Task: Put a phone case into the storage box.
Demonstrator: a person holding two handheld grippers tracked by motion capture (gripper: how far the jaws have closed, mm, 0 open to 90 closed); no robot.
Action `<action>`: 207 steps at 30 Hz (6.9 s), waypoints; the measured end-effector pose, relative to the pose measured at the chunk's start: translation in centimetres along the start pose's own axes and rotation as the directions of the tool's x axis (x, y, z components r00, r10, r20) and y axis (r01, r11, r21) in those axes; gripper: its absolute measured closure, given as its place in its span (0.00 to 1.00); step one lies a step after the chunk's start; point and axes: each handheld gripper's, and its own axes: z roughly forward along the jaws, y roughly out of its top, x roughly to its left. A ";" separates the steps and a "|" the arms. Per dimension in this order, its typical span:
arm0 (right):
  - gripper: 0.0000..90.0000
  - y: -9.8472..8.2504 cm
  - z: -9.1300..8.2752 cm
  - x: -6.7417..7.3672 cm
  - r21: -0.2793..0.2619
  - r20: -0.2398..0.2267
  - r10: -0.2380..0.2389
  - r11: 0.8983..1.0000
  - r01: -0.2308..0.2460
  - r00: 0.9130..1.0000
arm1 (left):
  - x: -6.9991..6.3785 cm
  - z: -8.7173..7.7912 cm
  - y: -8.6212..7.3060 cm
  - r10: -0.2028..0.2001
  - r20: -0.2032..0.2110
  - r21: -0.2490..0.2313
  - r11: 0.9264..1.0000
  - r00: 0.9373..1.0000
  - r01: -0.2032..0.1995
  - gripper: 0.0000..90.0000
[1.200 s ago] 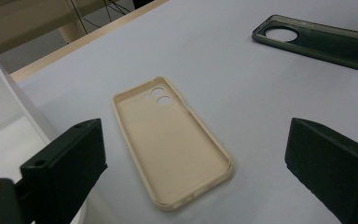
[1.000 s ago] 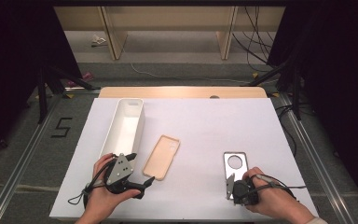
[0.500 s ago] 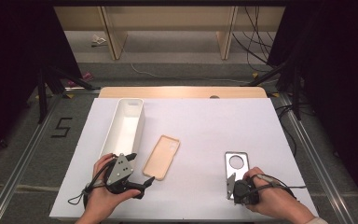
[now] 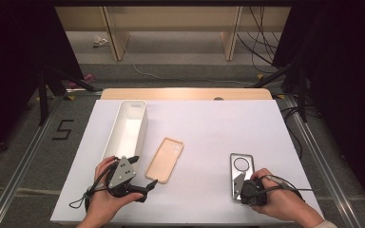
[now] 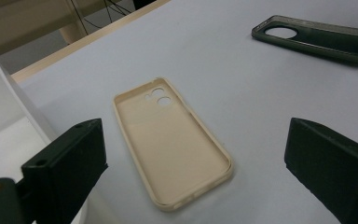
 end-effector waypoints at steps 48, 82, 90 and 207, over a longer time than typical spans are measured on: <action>0.99 -0.3 -1.8 -2.0 -0.536 0.026 0.192 0.831 -0.149 0.981 | 0.0 0.0 0.0 -0.005 0.003 -0.004 1.000 1.000 0.005 0.06; 0.99 2.9 -1.7 -2.6 -0.664 0.018 0.178 0.738 -0.121 0.984 | -0.3 3.6 8.3 -0.088 0.097 -0.027 0.995 0.991 0.091 0.17; 0.99 3.2 -1.6 -2.7 -0.667 0.018 0.171 0.736 -0.115 0.985 | -0.4 5.8 10.5 -0.098 0.118 0.008 0.995 0.988 0.098 0.17; 0.25 1.3 -1.3 -4.2 -0.773 -0.165 0.435 0.500 -0.390 0.885 | 5.2 7.2 15.5 -0.200 0.125 -0.152 0.964 0.972 0.218 0.90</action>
